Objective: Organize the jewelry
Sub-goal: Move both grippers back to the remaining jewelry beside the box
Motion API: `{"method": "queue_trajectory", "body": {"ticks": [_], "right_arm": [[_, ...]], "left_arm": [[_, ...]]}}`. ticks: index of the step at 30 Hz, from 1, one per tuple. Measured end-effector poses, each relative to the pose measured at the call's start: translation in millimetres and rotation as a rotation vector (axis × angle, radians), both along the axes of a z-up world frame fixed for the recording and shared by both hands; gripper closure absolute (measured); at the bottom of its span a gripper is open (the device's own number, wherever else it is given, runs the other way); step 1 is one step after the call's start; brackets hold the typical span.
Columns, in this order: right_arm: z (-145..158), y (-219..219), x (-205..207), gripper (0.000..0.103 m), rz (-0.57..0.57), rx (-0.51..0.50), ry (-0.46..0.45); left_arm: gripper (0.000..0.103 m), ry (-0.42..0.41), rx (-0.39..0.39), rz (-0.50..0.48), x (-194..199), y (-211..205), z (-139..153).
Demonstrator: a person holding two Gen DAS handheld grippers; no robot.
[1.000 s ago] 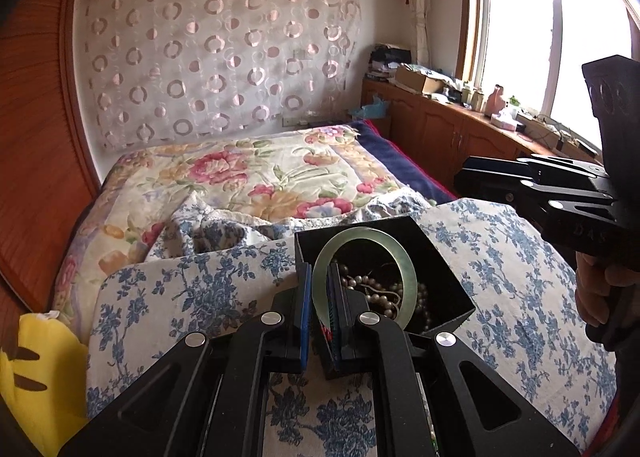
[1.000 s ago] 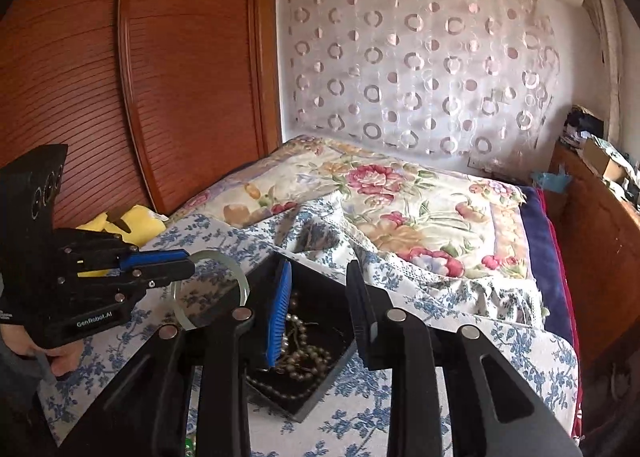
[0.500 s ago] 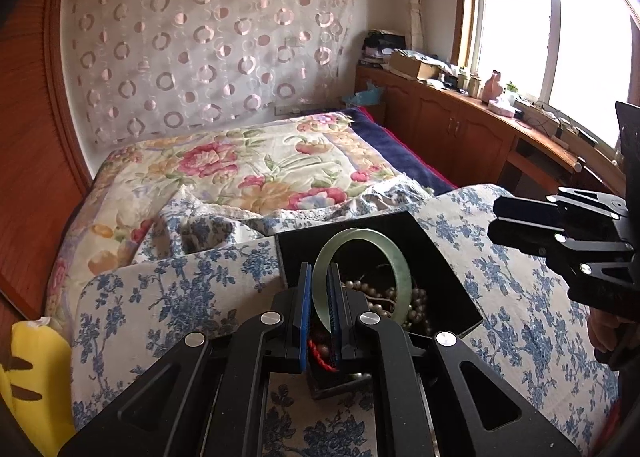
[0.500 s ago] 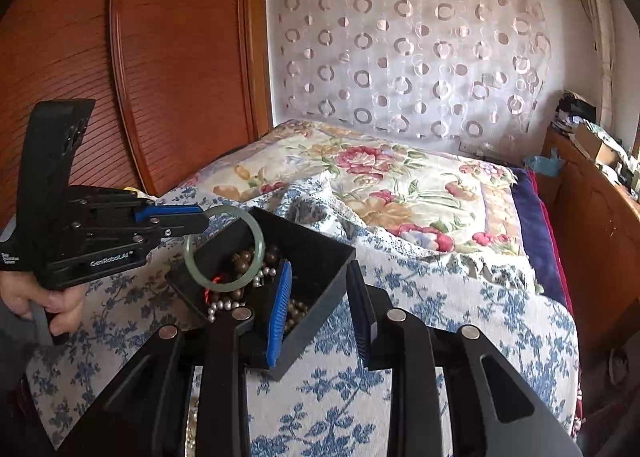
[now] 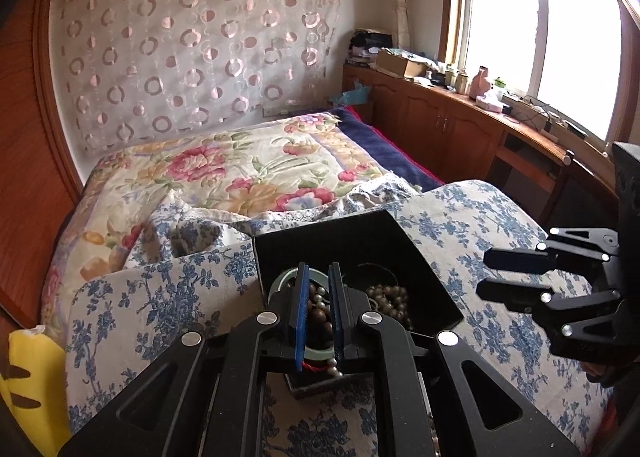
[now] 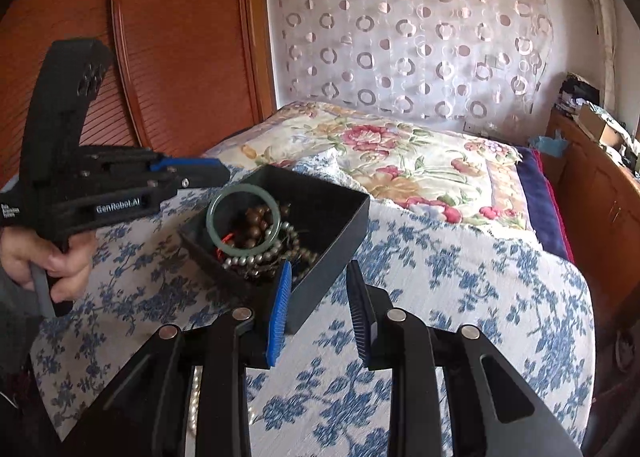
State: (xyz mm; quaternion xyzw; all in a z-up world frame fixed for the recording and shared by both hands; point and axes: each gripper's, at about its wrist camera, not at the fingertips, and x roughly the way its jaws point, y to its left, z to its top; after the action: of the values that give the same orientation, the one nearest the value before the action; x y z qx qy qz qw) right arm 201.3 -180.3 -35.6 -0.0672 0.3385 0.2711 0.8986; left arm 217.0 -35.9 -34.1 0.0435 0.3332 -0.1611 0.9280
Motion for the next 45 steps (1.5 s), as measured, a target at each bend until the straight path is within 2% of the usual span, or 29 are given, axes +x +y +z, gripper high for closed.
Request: {"method": "queue_trajectory", "body": {"ticks": [6,12,16,19,22,30,32,33,34,36,41,45], "right_arm": [[-9,0,-15,0.072,0.01,-0.007,0.027],[-23,-2,-30,0.072,0.014,-0.015,0.063],[-35,-1,-40,0.072,0.016,-0.014,0.091],[-44,2,-51,0.073,0.027,-0.023,0.112],[-50,4,-59,0.077,0.037,-0.031,0.127],[-58,5,-83,0.083,0.085,-0.058,0.159],[-61,6,-86,0.083,0.098,-0.064,0.17],[-63,7,-87,0.084,0.102,-0.071,0.176],[-63,8,-87,0.086,0.101,-0.078,0.171],[-63,10,-89,0.097,0.094,-0.122,0.15],[-62,0,-91,0.098,0.062,-0.138,0.138],[-64,-10,-87,0.097,0.049,-0.096,0.164]], "left_arm": [[0.095,-0.001,-0.008,-0.015,-18,0,-2],[0.094,0.033,-0.015,-0.02,-41,3,-16],[0.082,0.059,-0.012,-0.004,-56,6,-29],[0.079,0.081,-0.011,0.008,-67,10,-39],[0.07,0.096,-0.003,0.014,-77,13,-47],[0.068,0.125,0.01,0.027,-102,13,-61],[0.058,0.127,0.012,0.024,-107,11,-62],[0.057,0.127,0.013,0.019,-110,10,-62],[0.057,0.129,0.015,0.017,-112,8,-63],[0.057,0.133,0.022,0.008,-116,3,-65],[0.056,0.142,0.03,-0.01,-123,-7,-68],[0.056,0.15,0.041,-0.013,-126,-14,-72]]}}
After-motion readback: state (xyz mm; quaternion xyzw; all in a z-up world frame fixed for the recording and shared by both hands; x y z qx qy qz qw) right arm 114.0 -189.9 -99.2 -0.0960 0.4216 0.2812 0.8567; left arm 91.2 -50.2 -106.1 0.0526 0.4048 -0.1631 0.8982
